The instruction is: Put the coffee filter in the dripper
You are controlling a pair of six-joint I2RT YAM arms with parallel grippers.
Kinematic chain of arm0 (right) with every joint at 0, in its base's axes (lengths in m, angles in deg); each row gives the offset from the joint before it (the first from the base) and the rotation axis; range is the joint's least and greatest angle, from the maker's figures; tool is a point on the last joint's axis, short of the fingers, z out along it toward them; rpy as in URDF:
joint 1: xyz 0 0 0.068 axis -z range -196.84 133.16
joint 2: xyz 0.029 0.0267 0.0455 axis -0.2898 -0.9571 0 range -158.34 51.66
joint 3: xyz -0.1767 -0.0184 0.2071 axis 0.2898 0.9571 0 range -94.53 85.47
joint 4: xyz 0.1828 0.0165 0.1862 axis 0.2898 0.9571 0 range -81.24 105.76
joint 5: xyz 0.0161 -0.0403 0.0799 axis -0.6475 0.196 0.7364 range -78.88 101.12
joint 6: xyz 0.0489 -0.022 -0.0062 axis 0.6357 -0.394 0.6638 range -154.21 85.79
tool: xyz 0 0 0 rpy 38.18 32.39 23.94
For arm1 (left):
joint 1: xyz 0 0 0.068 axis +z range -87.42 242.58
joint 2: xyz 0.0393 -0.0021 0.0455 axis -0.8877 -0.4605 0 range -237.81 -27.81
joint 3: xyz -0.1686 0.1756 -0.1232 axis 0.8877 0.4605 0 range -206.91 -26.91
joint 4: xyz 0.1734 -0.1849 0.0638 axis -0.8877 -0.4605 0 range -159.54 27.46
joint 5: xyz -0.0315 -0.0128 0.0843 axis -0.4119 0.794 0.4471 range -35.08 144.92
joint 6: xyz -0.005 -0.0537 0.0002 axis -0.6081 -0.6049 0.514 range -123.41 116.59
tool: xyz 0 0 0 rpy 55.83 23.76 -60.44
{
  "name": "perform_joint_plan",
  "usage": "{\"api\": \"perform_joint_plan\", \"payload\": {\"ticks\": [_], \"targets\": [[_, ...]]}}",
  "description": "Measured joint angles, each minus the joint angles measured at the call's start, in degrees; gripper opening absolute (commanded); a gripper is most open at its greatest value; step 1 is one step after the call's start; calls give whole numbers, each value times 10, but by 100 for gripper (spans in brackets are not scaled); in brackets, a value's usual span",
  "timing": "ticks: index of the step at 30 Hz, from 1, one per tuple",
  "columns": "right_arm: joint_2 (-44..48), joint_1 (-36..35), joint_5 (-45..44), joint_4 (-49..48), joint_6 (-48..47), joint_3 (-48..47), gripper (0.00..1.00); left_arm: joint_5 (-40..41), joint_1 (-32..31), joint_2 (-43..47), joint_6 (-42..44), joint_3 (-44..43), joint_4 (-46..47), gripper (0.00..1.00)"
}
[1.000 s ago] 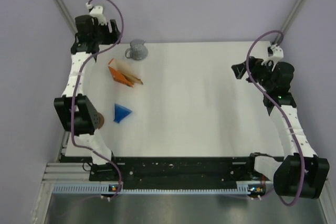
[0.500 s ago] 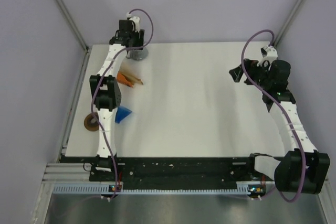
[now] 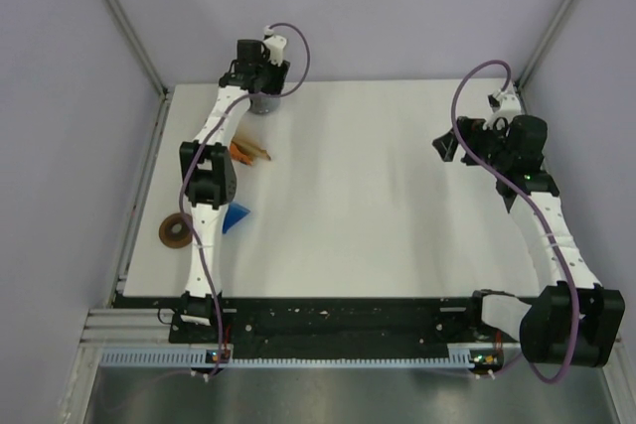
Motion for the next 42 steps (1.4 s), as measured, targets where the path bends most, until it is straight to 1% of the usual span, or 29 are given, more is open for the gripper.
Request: {"api": "perform_joint_plan", "payload": {"ticks": [4,7,8,9,11,13,14,19,22,24,26,28,29,30,33,36,38,42], "targets": [[0,0,0,3,-4,0,95,16,1,-21,6,-2,5,62],[0,0,0,6,-7,0,95,24,1,-34,8,-2,3,60],[0,0,0,7,-8,0,95,26,1,-39,8,-2,2,55],[0,0,0,9,-10,0,95,29,1,-43,9,-2,3,47],[0,0,-1,12,-12,0,95,31,1,-45,11,-3,5,18],[0,0,-2,13,-12,0,95,24,1,-45,8,-3,3,2],[0,0,-2,14,-12,0,95,26,1,-45,8,-3,0,0],[2,0,-2,16,-12,0,95,5,1,-39,9,-2,-11,0],[9,-1,-2,19,-12,0,95,-27,-2,-21,8,14,-40,0],[17,-1,-2,21,-12,0,95,-51,-9,9,13,46,-63,0],[27,-1,-2,21,-11,0,95,-75,-23,53,27,98,-83,0],[38,-1,-2,21,-10,0,95,-99,-50,112,50,166,-97,0],[44,-1,-1,21,-10,0,95,-114,-71,160,74,213,-114,0],[50,-1,-1,21,-10,0,95,-117,-90,169,78,220,-120,0],[64,-3,1,23,-10,0,95,-137,-168,235,113,276,-134,0],[79,-4,4,24,-10,0,95,-155,-236,273,126,323,-131,0],[92,-4,5,24,-10,0,95,-162,-269,290,130,366,-123,0],[123,-4,5,24,-10,0,95,-150,-294,298,125,439,-109,0]]}}
